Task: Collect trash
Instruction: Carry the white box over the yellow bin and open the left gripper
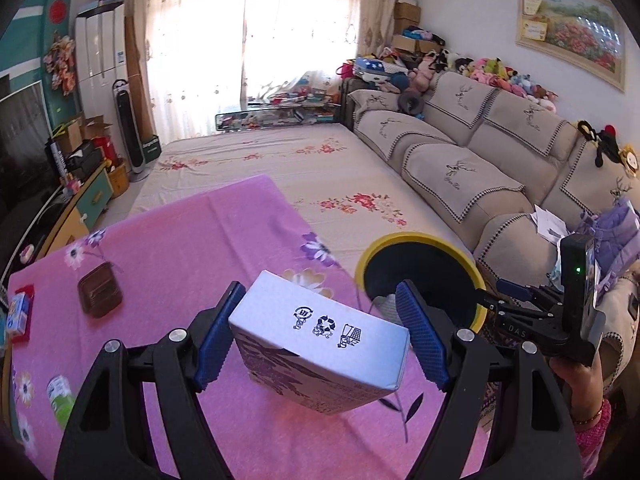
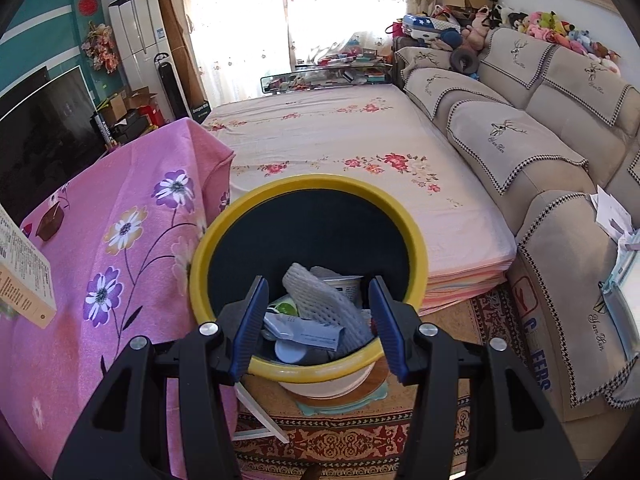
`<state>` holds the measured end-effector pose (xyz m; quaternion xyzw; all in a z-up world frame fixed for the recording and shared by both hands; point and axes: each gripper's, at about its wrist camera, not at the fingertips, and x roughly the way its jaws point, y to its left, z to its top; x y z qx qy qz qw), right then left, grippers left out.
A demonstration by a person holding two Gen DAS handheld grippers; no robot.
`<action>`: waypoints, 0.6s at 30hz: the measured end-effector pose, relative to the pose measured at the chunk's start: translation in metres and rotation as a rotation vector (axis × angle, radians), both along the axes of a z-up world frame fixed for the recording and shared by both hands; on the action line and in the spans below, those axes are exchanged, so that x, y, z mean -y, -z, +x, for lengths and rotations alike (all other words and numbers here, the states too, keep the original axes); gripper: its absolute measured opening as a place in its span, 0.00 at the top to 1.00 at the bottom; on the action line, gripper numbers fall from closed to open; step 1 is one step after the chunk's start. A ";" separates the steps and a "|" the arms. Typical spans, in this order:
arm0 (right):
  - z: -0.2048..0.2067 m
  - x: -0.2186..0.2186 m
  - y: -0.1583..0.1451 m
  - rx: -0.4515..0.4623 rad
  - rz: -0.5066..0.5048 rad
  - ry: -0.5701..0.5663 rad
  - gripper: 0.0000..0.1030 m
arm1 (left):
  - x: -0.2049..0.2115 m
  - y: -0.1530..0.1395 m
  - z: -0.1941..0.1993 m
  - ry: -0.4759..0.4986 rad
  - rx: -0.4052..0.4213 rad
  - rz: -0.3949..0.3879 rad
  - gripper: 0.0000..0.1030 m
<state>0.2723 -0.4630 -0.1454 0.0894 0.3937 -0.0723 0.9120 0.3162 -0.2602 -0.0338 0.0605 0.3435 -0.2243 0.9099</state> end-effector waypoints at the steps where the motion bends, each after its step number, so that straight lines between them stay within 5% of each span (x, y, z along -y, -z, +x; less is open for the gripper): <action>1: -0.001 0.007 0.000 0.000 0.002 0.012 0.51 | 0.016 -0.001 0.005 0.028 0.002 0.003 0.26; 11: -0.017 0.055 0.012 -0.020 0.024 0.105 0.50 | 0.147 0.015 0.055 0.177 0.006 0.014 0.25; 18: -0.021 0.063 0.021 -0.033 0.039 0.117 0.48 | 0.159 0.036 0.067 0.147 -0.031 0.011 0.14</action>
